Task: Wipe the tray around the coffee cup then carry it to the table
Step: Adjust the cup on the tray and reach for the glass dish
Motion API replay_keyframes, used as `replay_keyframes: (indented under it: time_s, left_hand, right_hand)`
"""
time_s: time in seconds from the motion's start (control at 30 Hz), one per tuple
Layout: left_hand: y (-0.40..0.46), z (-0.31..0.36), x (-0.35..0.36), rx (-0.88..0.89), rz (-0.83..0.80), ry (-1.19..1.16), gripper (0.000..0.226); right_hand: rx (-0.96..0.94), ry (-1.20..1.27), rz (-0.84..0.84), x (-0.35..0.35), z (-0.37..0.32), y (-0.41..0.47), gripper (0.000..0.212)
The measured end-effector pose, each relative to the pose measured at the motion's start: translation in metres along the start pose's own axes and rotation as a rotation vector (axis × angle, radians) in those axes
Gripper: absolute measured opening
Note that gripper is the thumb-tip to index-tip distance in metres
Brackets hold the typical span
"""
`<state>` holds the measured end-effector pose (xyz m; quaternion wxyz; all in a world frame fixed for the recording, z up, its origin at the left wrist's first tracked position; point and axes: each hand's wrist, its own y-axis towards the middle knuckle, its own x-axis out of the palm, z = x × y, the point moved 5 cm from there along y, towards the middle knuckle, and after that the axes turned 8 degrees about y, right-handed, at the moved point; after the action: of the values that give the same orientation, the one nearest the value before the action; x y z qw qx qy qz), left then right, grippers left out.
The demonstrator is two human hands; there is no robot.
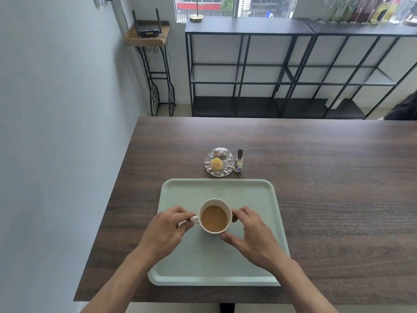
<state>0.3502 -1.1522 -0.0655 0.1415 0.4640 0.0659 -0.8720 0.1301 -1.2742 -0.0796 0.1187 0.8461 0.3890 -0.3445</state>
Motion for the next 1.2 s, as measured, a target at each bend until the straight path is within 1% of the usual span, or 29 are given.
replay_keyframes:
  time_s: [0.17, 0.27, 0.33, 0.4, 0.43, 0.5, 0.6, 0.7, 0.83, 0.93, 1.2]
  left_hand:
    - [-0.002, 0.000, 0.003, -0.014, 0.009, -0.019, 0.024]
    - [-0.007, -0.004, -0.004, -0.074, 0.017, -0.027, 0.037]
    - [-0.014, -0.015, -0.017, -0.153, 0.085, 0.003, 0.044]
    - [-0.025, -0.035, -0.030, -0.258, 0.157, 0.065, 0.047]
    - [-0.032, -0.046, -0.034, -0.320, 0.161, 0.095, 0.050]
    - [-0.042, -0.065, -0.034, -0.440, 0.105, 0.143, 0.060]
    - [-0.051, -0.076, -0.027, -0.521, 0.021, 0.108, 0.067]
    - [-0.054, -0.072, -0.024, -0.497, 0.024, 0.037, 0.059]
    - [-0.057, -0.068, -0.023, -0.425, 0.030, 0.055, 0.041]
    - [-0.058, -0.069, -0.022, -0.410, 0.038, 0.054, 0.032]
    - [-0.060, -0.069, -0.021, -0.401, 0.056, 0.034, 0.030]
  right_hand:
    - [0.019, 0.040, -0.006, 0.002, 0.004, -0.003, 0.064]
    - [0.036, 0.030, -0.006, -0.004, 0.008, -0.008, 0.070]
    - [0.093, 0.046, 0.056, -0.018, 0.018, -0.014, 0.066]
    - [0.166, 0.046, 0.175, -0.037, 0.036, -0.021, 0.058]
    - [0.209, 0.036, 0.237, -0.047, 0.046, -0.026, 0.055]
    - [0.311, 0.008, 0.320, -0.061, 0.066, -0.035, 0.053]
    - [0.421, -0.010, 0.321, -0.068, 0.085, -0.044, 0.053]
    - [0.415, 0.047, 0.287, -0.063, 0.087, -0.048, 0.045]
    - [0.393, 0.052, 0.301, -0.061, 0.086, -0.048, 0.041]
    - [0.385, 0.053, 0.299, -0.061, 0.085, -0.048, 0.039]
    - [0.368, 0.053, 0.298, -0.060, 0.082, -0.050, 0.035]
